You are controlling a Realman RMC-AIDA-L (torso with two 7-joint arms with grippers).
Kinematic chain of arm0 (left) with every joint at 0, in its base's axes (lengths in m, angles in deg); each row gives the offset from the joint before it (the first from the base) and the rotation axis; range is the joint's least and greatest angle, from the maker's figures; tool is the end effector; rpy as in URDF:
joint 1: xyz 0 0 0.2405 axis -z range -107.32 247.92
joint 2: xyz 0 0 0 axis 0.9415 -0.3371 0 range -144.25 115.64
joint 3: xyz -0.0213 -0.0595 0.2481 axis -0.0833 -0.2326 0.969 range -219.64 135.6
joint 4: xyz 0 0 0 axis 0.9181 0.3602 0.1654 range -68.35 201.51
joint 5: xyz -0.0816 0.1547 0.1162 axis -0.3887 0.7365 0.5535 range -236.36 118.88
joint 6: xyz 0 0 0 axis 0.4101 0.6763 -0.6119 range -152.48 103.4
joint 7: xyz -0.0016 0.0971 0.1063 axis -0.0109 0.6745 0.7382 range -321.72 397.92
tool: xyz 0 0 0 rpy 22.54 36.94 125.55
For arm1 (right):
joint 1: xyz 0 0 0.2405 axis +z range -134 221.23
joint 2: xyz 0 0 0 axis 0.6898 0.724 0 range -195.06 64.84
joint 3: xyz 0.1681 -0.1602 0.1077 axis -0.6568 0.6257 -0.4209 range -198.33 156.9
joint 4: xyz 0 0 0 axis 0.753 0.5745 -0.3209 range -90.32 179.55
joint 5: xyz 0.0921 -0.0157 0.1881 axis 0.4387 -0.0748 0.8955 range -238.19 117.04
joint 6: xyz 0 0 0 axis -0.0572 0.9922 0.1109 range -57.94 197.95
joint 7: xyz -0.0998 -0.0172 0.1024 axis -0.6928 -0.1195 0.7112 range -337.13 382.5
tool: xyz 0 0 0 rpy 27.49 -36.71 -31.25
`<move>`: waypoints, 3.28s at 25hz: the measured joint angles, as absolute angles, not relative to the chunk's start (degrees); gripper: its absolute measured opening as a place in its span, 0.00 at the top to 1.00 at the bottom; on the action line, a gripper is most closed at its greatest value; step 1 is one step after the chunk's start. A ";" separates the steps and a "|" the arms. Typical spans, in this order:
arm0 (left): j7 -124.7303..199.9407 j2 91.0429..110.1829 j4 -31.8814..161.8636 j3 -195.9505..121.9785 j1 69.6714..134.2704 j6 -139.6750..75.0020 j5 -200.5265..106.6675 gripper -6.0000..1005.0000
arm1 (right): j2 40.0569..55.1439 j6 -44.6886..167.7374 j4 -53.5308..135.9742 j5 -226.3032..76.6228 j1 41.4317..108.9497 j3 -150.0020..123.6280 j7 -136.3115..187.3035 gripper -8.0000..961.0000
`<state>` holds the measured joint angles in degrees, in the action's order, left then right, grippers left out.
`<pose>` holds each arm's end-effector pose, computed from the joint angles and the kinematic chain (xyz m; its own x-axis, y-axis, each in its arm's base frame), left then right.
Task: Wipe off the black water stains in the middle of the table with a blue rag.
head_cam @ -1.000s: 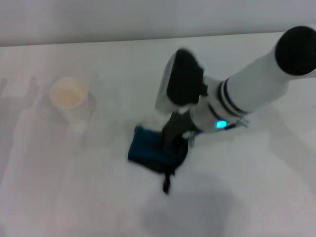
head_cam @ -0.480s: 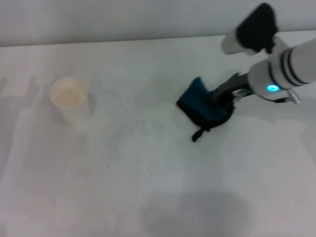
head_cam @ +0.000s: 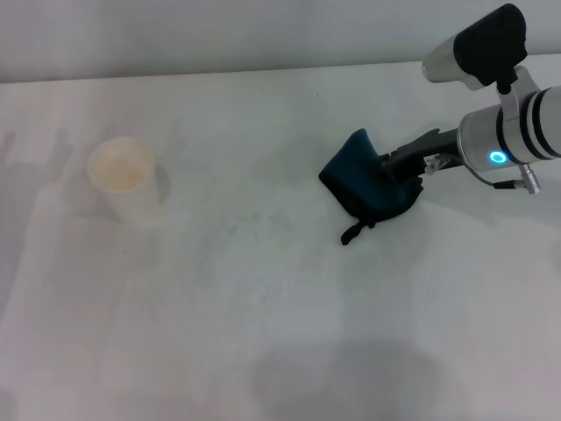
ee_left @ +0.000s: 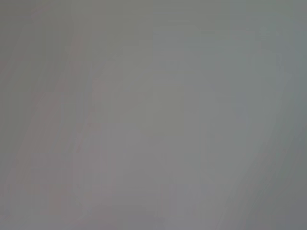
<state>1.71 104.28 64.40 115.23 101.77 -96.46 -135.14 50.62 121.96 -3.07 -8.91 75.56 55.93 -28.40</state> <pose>-0.3141 0.3552 0.0081 0.3657 -0.0582 0.9289 0.9070 -0.2018 -0.3697 0.2718 0.3928 -0.0223 0.7153 -0.6786 -0.1668 -0.6555 -0.5690 -0.4965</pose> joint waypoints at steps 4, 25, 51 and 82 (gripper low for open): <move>1.71 104.29 64.63 115.17 101.83 -96.43 -135.14 0.13 | 50.64 120.78 -4.28 -7.04 74.33 57.32 -30.25 0.82; 1.79 104.44 65.36 115.13 101.44 -96.43 -135.34 0.13 | 50.28 143.87 18.11 68.22 66.74 24.53 -81.73 0.12; 1.82 104.52 64.83 115.13 102.49 -93.35 -135.47 0.13 | 50.55 127.73 37.93 69.15 69.07 15.76 -125.29 0.09; 1.74 104.51 65.26 115.23 102.04 -93.20 -133.29 0.13 | 50.58 129.93 37.60 68.97 69.01 15.67 -124.93 0.09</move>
